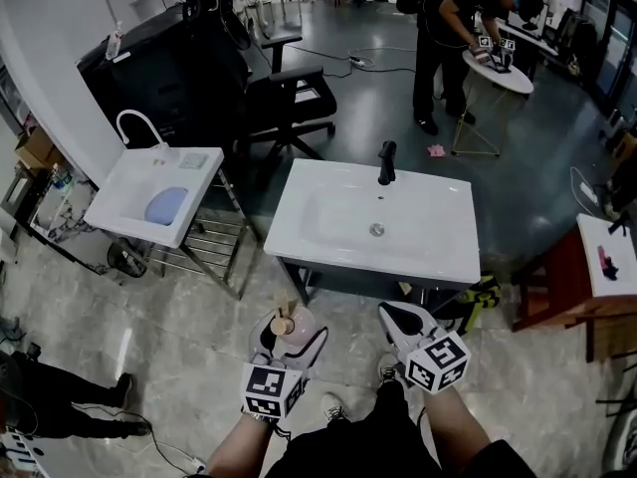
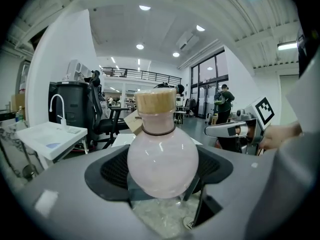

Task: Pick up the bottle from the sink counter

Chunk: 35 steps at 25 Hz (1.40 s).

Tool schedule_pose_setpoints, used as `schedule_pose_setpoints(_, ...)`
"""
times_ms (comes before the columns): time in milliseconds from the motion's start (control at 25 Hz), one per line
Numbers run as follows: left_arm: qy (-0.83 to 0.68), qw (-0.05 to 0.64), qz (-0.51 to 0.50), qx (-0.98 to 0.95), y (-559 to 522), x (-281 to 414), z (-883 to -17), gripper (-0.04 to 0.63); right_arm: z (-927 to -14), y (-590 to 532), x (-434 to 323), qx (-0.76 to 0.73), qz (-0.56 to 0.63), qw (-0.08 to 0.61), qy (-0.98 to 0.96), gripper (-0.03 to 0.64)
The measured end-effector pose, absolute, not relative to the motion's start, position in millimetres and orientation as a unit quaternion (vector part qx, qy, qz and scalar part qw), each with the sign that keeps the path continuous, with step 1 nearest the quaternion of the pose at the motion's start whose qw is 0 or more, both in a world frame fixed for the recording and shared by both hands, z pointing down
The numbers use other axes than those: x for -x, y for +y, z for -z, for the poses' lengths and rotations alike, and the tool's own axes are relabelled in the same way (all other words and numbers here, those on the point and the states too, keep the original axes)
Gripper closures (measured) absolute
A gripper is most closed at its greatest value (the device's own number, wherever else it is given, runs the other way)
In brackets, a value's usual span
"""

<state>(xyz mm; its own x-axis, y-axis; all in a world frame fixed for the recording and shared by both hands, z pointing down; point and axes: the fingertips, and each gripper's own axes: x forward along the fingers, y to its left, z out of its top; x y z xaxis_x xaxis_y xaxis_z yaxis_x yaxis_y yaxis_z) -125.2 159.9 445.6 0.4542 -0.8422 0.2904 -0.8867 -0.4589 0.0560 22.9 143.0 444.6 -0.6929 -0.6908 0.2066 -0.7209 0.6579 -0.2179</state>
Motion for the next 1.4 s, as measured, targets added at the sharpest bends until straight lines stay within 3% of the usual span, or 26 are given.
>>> schedule_pose_setpoints(720, -0.502, 0.089, -0.105, -0.854, 185, 107, -432, 0.201, -433, 174, -38, -0.390, -0.131, 0.060, -0.909, 0.617)
schedule_pose_setpoints(1400, -0.548, 0.105, -0.095, -0.825, 217, 41, -432, 0.201, -434, 193, -101, -0.339, -0.133, 0.075, -0.928, 0.617)
